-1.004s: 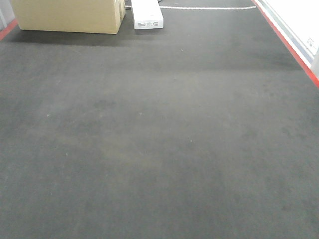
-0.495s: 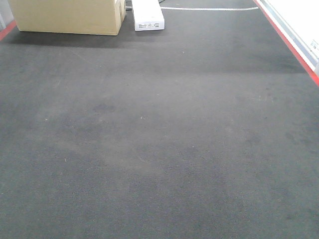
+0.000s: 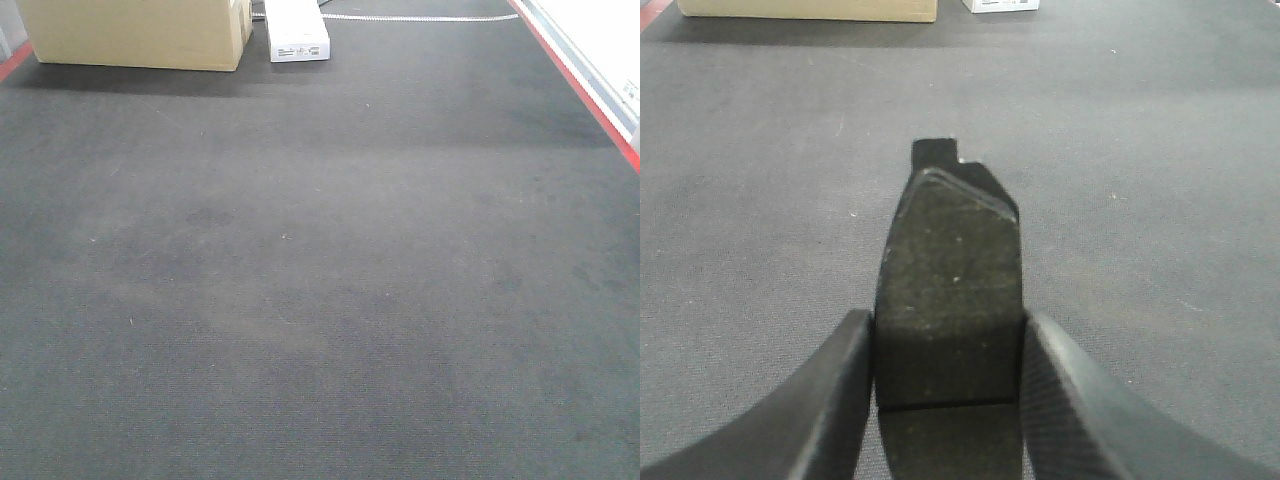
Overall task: Move and align brake pads A on conveyor
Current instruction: 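Lower the left gripper and release its brake pad onto the conveyor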
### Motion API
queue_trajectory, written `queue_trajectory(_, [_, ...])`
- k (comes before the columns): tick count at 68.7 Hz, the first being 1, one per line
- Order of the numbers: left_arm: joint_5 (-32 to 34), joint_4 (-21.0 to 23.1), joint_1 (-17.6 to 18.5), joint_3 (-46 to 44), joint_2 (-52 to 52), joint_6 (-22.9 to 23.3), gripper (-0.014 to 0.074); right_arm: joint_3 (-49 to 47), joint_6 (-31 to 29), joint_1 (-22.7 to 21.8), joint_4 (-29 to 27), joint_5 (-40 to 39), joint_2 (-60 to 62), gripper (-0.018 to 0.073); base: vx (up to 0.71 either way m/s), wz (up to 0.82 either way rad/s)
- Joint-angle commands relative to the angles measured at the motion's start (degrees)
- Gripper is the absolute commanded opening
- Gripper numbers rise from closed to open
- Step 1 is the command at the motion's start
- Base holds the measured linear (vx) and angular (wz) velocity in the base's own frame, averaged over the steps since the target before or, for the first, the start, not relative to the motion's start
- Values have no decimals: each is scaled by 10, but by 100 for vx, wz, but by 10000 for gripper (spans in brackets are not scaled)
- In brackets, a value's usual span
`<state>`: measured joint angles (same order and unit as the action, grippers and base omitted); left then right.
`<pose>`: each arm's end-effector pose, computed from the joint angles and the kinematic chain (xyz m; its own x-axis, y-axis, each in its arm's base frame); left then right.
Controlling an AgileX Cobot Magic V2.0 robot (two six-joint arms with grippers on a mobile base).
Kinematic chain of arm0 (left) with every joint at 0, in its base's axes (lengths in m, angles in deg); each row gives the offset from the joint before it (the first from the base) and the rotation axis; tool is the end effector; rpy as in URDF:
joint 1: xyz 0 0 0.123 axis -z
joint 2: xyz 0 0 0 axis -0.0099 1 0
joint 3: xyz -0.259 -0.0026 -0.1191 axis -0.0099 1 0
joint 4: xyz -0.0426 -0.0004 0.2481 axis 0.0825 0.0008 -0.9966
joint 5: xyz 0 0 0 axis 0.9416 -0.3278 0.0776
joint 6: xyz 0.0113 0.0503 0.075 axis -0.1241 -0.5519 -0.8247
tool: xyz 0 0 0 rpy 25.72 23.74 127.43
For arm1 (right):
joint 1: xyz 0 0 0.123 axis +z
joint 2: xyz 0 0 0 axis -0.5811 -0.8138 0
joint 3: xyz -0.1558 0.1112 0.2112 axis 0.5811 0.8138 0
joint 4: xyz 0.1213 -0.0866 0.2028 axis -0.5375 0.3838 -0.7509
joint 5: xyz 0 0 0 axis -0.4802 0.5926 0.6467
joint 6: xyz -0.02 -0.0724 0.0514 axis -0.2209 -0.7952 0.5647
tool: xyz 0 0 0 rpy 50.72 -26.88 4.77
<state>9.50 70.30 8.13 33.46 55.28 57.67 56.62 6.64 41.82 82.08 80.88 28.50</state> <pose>0.0863 -0.0114 0.2845 -0.3542 -0.0438 -0.9341 0.1001 0.9914 -0.0845 0.0482 0.0023 0.3133 -0.1340 -0.0480 -0.9898 -0.0828 0.9959 -0.0371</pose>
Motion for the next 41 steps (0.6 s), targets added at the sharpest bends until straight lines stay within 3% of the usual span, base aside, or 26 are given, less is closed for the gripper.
queue_trajectory(1, [56,6,1,-15,3,0,-6,-16,-6,-3,4,-57,-7,-8,0,0])
queue_trajectory(8, [63,8,1,-10,3,6,-6,-16,-6,-3,4,-57,-7,-8,0,0])
queue_trajectory(16, [52,9,-1,-17,8,56,-5,-16,-6,-3,4,-57,-7,-8,0,0])
queue_trajectory(21, [40,-13,0,-34,30,83,-3,-16,-6,-3,4,-57,-7,-8,0,0])
queue_trajectory(29, [22,-51,0,-72,103,107,1,-16,-6,-3,4,-57,-7,-8,0,0])
queue_trajectory(41, [-10,-85,0,-148,253,108,4,-16,-6,-3,4,-57,-7,-8,0,0])
